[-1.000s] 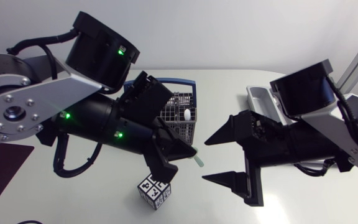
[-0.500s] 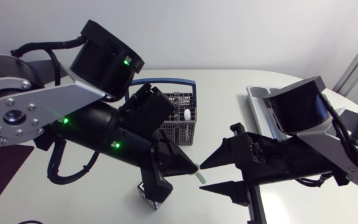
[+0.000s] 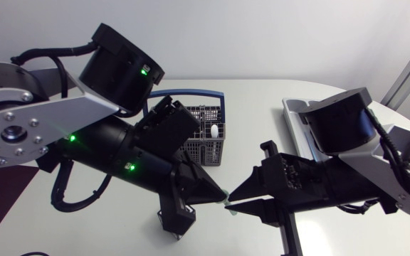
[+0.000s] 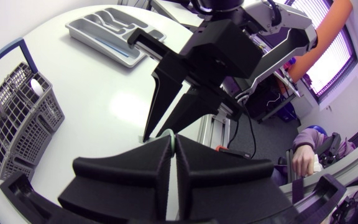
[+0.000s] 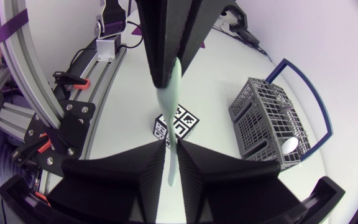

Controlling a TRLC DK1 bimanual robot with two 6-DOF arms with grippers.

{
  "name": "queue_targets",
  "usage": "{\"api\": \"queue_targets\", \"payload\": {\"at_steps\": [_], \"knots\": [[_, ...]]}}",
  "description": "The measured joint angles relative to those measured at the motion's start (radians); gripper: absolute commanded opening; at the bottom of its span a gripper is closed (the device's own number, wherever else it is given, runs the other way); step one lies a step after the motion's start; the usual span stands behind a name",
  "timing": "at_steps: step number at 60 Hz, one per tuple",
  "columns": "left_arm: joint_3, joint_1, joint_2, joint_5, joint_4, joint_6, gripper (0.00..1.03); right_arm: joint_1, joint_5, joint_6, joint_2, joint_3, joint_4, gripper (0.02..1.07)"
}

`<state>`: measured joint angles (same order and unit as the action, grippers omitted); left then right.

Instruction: Transfer all utensils from the basket to the drawer tray.

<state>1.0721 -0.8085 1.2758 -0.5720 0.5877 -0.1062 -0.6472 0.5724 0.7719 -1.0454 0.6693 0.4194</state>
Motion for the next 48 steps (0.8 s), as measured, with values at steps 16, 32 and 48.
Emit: {"api": "queue_targets", "payload": {"at_steps": [16, 32, 48], "knots": [[0.000, -0.005, -0.007, 0.000, 0.010, 0.000, 0.14, -0.011, 0.000, 0.018, 0.002, -0.002, 0.001, 0.08], [0.002, 0.005, -0.009, 0.000, -0.042, 0.034, 0.54, -0.025, -0.006, 0.019, 0.002, -0.030, 0.014, 0.08], [0.051, 0.084, 0.009, 0.048, -0.215, 0.193, 0.59, 0.051, -0.074, 0.081, 0.027, -0.053, 0.079, 0.08]]}}
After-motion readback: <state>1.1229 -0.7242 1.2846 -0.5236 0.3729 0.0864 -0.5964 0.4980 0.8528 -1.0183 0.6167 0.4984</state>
